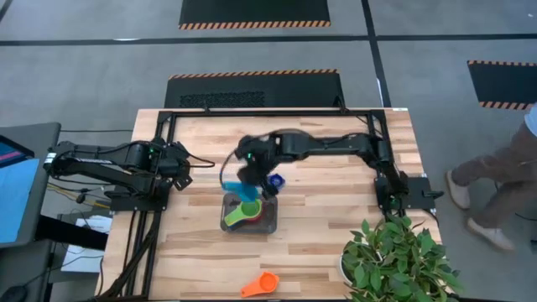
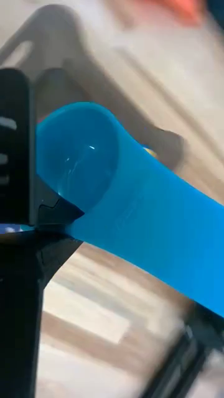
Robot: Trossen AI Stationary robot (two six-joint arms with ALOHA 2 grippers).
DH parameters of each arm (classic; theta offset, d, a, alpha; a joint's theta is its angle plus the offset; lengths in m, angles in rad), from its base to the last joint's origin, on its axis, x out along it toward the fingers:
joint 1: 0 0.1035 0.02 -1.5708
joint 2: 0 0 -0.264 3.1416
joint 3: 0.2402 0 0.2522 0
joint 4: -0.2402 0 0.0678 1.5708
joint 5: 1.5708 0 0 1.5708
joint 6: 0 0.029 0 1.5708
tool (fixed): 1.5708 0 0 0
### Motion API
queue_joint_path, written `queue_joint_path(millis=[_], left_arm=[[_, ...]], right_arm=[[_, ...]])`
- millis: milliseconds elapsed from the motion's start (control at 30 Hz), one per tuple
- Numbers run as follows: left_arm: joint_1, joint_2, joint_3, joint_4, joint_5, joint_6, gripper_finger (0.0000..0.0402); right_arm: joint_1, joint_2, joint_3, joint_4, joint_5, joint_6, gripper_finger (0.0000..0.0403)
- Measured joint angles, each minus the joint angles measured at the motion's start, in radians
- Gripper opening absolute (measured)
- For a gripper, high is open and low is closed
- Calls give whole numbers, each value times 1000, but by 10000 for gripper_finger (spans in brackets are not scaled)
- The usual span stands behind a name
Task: Nest measuring cups in basket
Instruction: Stack the light blue measuring cup on top of the green measuring cup into the bin
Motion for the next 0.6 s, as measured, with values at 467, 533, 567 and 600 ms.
queue_joint_path(millis=[467, 533, 567, 600], left_arm=[[0, -1, 0, -130, -139, -169, 74], [0, -1, 0, -129, -136, -170, 74], [0, -1, 0, -128, -136, -172, 74], [0, -1, 0, -128, -136, -177, 74]], right_arm=[[107, 63, 32, -48, 147, -215, 8], [114, 77, 39, -25, 172, -229, 8], [118, 84, 38, -25, 193, -239, 8], [121, 90, 34, -34, 215, -240, 8]])
